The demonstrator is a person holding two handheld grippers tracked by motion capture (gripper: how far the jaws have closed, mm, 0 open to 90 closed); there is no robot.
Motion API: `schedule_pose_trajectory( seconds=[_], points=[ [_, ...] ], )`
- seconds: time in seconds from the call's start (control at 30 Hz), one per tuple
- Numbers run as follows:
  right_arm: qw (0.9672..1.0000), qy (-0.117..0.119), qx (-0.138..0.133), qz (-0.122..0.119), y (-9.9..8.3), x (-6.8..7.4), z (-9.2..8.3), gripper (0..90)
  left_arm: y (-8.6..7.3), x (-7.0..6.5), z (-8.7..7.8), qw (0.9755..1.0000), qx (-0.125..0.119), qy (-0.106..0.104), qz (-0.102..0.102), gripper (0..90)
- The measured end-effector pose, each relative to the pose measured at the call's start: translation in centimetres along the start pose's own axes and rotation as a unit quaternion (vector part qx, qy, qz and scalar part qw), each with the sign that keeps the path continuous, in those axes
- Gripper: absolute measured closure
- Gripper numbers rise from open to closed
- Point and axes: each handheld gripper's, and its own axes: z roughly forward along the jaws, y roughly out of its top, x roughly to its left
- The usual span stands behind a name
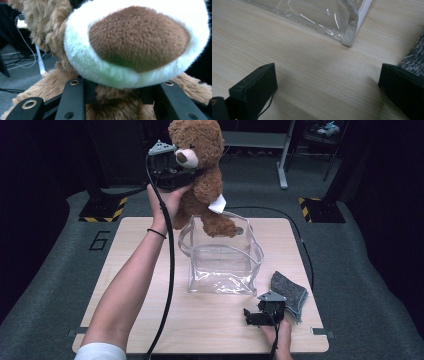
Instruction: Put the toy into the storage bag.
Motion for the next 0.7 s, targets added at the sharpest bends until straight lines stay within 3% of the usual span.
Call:
schedule_pose_trajectory(
  seconds=[0.4,0.7],
  points=[
    [1.0000,0.000,-0.001,-0.002,0.0,0.0,0.0,1.4,-1.4,-2.5,2.7,0.9997,-0.015,-0.012,-0.015,58.2],
    [1.0000,0.001,-0.001,-0.002,0.0,0.0,0.0,1.6,-3.0,-3.0,4.2,0.9991,-0.032,0.021,-0.016,58.1]
  ],
)
